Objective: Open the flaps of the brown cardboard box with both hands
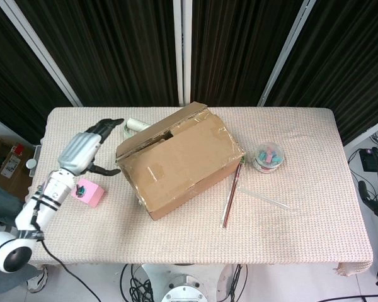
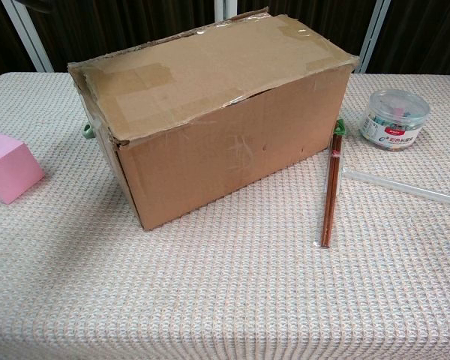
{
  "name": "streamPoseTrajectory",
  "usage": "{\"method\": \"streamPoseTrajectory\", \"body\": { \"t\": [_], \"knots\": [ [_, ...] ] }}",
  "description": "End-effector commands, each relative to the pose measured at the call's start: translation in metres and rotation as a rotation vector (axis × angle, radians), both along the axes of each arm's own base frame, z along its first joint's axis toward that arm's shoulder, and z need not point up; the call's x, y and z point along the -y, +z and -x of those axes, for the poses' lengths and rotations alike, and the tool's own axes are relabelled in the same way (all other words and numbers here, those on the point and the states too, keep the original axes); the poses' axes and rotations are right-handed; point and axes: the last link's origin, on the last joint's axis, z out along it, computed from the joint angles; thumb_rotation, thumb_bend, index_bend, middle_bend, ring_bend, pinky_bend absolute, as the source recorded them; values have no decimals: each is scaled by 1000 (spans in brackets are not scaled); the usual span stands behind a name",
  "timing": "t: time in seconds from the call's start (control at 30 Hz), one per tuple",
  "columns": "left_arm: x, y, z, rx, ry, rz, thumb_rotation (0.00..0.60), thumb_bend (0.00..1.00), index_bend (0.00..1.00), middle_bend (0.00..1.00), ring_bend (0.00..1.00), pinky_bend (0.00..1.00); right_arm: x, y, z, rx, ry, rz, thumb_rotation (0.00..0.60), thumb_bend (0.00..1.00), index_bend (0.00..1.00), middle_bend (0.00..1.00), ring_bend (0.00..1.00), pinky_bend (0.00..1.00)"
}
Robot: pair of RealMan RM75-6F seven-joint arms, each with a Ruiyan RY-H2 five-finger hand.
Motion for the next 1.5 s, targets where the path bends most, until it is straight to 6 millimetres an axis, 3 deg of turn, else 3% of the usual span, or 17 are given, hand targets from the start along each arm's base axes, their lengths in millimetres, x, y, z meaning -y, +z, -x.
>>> {"method": "streamPoseTrajectory", "body": {
  "t": [0.03,0.3,0.53,0.67,0.97,1.5],
  "knots": [
    [-11,-38,-25,51,36,145,600,44,56,120,78,183,-10,9,18,10,-26,82,600,301,0,0,0,0],
    [-21,-71,-38,41,90,224,542,0,56,148,78,183,-17,17,28,29,-22,119,600,300,0,0,0,0],
    [-28,-81,-37,27,143,250,368,0,63,171,79,183,-17,18,30,52,-17,133,600,303,0,0,0,0],
    [-32,-79,-36,-1,145,228,314,0,71,182,78,183,-17,17,31,58,-12,132,600,303,0,0,0,0],
    [-30,-80,-37,-29,186,237,281,0,72,207,82,185,-13,15,30,61,-2,122,600,303,0,0,0,0],
    [-25,-83,-45,52,186,284,246,0,72,173,239,199,-12,13,35,76,-15,119,600,306,0,0,0,0]
  ]
}}
